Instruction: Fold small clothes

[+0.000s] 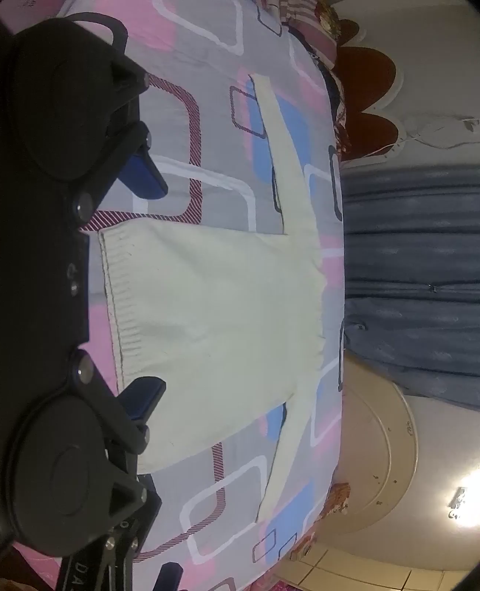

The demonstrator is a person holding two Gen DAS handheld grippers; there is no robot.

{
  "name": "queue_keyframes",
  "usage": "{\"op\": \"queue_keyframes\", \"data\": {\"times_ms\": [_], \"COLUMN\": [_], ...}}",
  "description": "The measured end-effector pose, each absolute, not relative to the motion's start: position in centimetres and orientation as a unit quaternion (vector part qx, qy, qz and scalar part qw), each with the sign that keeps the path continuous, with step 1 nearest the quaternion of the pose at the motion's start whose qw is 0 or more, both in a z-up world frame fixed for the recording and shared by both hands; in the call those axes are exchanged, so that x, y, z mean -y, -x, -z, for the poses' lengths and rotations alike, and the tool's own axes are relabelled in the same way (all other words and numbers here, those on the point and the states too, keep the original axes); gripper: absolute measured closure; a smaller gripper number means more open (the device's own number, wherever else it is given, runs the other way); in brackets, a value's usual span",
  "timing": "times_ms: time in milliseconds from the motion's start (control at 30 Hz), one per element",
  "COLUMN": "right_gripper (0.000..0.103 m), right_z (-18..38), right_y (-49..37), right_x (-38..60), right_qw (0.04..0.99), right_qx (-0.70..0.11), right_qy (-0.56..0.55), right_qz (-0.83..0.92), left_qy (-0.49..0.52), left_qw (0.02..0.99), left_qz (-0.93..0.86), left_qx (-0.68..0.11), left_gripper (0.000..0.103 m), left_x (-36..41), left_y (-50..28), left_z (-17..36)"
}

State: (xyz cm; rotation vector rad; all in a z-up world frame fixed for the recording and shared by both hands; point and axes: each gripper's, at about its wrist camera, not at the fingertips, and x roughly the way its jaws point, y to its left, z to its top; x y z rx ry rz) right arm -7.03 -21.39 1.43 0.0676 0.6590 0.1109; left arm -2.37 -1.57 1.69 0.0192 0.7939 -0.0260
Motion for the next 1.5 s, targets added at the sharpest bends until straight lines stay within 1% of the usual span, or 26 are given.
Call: {"op": "queue_keyframes", "data": {"times_ms": [1100,1500], "right_gripper": [0.000,0.000], "right_z": [-2.0,-2.1], "right_y": [5.7,5.4], "right_x": [21.7,22.4], "right_qw": [0.948,0.952], "right_qx": [-0.313,-0.291], "right_qy": [-0.031,-0.071], "right_qz": [-0.057,-0.067], "left_qy": [-0.015,-0.016], "left_qw": [0.926,0.926], "left_qz": [0.012,0.011], "left_qx": [-0.378,-0.378], "left_gripper": [0.001,0.001], "left_x": [2.1,2.3], "left_y": [2.5,2.3], "left_z": [-1.2,-1.1]}}
